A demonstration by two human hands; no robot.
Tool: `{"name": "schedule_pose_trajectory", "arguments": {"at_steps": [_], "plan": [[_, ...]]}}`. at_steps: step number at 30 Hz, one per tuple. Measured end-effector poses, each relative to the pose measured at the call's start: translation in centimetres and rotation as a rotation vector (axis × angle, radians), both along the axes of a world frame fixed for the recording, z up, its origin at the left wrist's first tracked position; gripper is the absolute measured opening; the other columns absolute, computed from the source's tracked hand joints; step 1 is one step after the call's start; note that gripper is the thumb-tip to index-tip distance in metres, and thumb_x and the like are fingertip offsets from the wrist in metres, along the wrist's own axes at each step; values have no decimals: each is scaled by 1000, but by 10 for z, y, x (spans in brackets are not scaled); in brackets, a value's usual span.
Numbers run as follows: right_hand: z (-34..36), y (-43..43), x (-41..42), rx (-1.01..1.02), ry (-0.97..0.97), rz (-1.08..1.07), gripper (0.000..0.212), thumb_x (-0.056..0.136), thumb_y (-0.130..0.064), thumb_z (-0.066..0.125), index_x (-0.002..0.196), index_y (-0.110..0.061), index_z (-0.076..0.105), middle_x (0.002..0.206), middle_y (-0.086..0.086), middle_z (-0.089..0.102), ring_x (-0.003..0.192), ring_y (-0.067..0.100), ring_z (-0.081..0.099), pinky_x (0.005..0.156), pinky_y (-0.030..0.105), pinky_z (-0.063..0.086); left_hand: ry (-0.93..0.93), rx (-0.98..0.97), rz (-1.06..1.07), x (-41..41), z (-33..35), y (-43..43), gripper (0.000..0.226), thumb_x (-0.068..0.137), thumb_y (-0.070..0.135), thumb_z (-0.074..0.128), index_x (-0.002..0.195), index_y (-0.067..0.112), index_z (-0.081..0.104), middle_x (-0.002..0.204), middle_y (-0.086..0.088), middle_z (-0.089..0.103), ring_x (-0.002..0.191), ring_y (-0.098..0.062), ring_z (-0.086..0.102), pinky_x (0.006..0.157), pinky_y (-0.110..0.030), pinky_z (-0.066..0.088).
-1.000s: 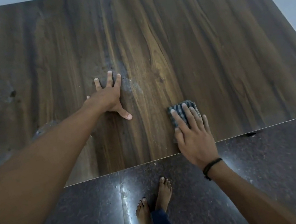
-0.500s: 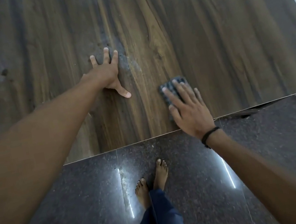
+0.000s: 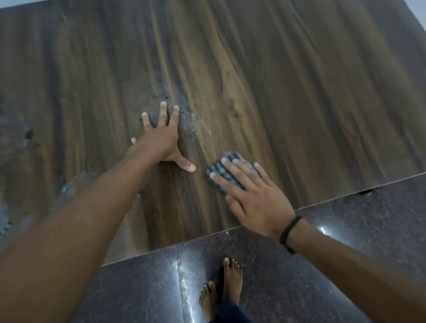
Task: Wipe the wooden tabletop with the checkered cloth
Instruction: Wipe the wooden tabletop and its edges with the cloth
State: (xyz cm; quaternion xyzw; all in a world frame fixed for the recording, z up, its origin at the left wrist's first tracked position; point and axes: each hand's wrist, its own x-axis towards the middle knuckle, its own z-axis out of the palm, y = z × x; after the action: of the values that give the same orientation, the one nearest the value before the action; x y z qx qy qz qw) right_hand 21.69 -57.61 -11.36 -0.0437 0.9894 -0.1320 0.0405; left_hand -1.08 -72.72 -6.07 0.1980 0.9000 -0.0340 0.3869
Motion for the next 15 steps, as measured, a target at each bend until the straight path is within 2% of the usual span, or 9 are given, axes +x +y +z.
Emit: {"name": "schedule_pose_trajectory", "arguments": {"at_steps": [3,4,7,8,12,15], "plan": [[2,23,-49,-18,-31,-342,57,105,-37,30,161,-34,20,170,4,11,156,26,8,124,57,14,-10,8,-2,2,2,-1,160,46,61,89,148,31,-32,151,9,-45,143,-44,-27,104,-77,20],[2,17,-55,-13,-28,-385,58,104,-37,31,161,-32,21,169,6,12,156,27,9,124,57,14,-13,5,-1,1,2,-1,160,47,61,89,147,31,-32,150,9,-45,142,-44,-28,104,-77,20],[-1,9,-45,59,-23,47,57,104,-39,29,161,-34,19,169,4,13,156,24,10,125,53,11,-29,-31,3,1,2,1,158,50,60,88,146,31,-34,148,9,-48,142,-43,-30,106,-76,18],[1,22,-51,59,-18,107,57,105,-40,28,161,-35,17,169,2,12,156,23,10,125,53,11,-34,-36,0,2,3,2,158,51,61,88,146,31,-34,148,8,-48,142,-44,-30,106,-76,18],[10,42,-94,9,-95,-291,58,106,-39,26,162,-34,10,170,2,1,157,22,-2,126,53,4,-54,-2,5,-15,7,5,154,53,62,86,146,32,-34,149,9,-46,142,-44,-27,107,-75,14],[10,33,-91,19,-88,-27,58,107,-41,24,162,-35,8,170,1,-1,156,20,-6,126,48,-2,11,10,48,-46,18,7,153,55,57,88,148,31,-31,152,7,-43,143,-42,-27,109,-72,8]]}}
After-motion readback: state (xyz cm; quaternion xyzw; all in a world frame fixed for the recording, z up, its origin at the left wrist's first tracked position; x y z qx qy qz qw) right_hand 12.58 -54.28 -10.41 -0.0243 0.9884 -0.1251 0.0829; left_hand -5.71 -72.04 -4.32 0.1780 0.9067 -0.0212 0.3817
